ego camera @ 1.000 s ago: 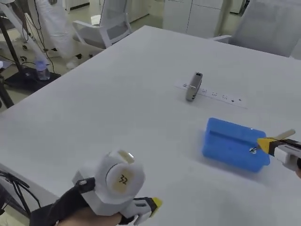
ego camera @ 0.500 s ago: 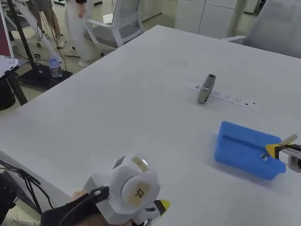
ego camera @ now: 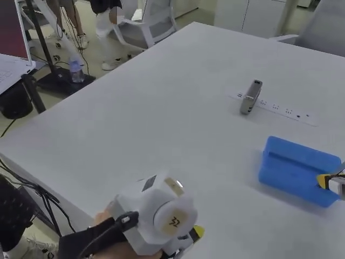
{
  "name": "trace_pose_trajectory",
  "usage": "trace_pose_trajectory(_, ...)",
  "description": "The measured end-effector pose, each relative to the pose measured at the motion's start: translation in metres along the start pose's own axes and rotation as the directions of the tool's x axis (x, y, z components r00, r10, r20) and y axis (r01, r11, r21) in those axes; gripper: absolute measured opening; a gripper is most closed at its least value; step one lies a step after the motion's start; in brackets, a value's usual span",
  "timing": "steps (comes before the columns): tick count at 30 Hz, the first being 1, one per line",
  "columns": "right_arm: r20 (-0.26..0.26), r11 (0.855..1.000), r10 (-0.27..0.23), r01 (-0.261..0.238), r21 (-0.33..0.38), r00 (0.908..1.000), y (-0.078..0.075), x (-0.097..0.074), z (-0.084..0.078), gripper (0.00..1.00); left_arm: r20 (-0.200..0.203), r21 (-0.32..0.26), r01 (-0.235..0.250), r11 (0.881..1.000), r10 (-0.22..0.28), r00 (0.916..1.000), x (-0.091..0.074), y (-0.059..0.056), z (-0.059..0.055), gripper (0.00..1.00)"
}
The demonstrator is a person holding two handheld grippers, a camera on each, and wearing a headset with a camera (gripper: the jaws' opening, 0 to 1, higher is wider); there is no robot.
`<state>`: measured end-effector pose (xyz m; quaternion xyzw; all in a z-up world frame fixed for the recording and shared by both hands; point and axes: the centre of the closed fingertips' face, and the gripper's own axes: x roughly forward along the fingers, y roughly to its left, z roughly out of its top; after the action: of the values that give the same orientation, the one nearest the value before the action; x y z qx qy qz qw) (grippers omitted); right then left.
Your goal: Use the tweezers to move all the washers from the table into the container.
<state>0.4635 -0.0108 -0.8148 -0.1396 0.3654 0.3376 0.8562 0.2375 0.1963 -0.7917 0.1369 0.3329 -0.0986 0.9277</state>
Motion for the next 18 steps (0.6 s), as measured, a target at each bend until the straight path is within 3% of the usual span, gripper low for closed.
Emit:
trace_pose_trajectory(3,-0.031,1.000,0.003,-0.003,-0.006,0.9995,-0.002,0.007,-0.007,0.03,0.003,-0.007,0.001,1.000,-0.001,1.0000,0.000,0.001,0.000,0.72)
trace_pose_trajectory(8,-0.035,1.000,0.015,-0.014,0.024,0.9993,0.003,0.001,-0.003,0.03,0.005,0.004,0.004,1.000,-0.004,1.0000,0.001,0.000,0.001,0.70)
trace_pose_trajectory(11,-0.036,0.998,0.012,-0.009,0.060,0.9993,-0.010,0.010,-0.003,0.03,0.015,0.010,0.006,1.000,-0.007,0.9999,0.000,0.000,0.002,0.69)
trace_pose_trajectory(12,-0.031,0.997,0.003,-0.001,0.074,0.9995,-0.003,0.001,-0.003,0.03,0.016,0.012,0.012,1.000,-0.012,0.9998,0.000,-0.001,0.002,0.69)
trace_pose_trajectory(14,-0.003,0.997,-0.002,0.002,0.075,1.0000,-0.001,-0.004,0.003,0.03,0.022,0.019,0.019,1.000,-0.019,0.9996,0.000,-0.003,0.004,0.68)
trace_pose_trajectory(18,0.106,0.998,-0.031,0.024,0.064,0.9939,0.007,-0.027,0.026,0.03,0.052,0.038,0.022,0.999,-0.024,0.9983,-0.003,-0.005,0.011,0.67)
